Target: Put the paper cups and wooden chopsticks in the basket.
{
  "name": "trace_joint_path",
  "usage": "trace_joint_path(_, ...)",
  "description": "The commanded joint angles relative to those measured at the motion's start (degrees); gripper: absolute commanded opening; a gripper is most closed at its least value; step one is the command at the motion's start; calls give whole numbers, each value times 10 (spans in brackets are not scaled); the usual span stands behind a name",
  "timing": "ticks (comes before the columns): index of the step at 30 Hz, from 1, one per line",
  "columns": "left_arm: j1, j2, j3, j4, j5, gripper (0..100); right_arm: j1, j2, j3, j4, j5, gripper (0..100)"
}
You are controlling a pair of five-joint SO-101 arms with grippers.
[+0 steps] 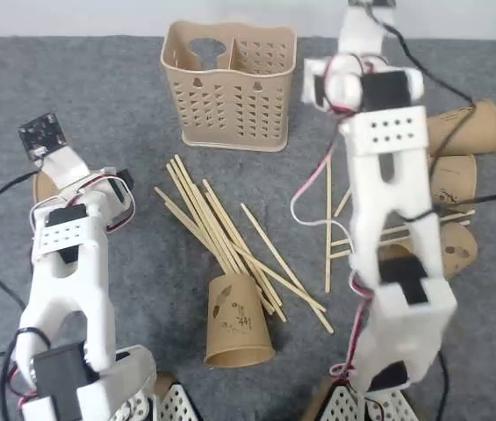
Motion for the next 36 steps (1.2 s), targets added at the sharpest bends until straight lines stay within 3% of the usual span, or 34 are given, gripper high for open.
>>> trace_joint_path(1,5,1,0,-11,2,224,-29,61,-170,0,-8,151)
trace_joint_path(7,5,1,0,-11,2,224,-41,170,-324,5,-8,151)
trace_joint_path(19,5,1,-2,-11,1,224,-41,280,-329,12,-8,147)
trace_joint_path(22,5,1,-2,-11,1,224,-53,310,-331,52,-7,117)
trace_joint_path(25,5,1,-2,-11,1,224,-60,326,-333,97,-7,0)
trace_joint_path(36,4,1,0,-11,1,224,-6,228,-334,231,-8,6)
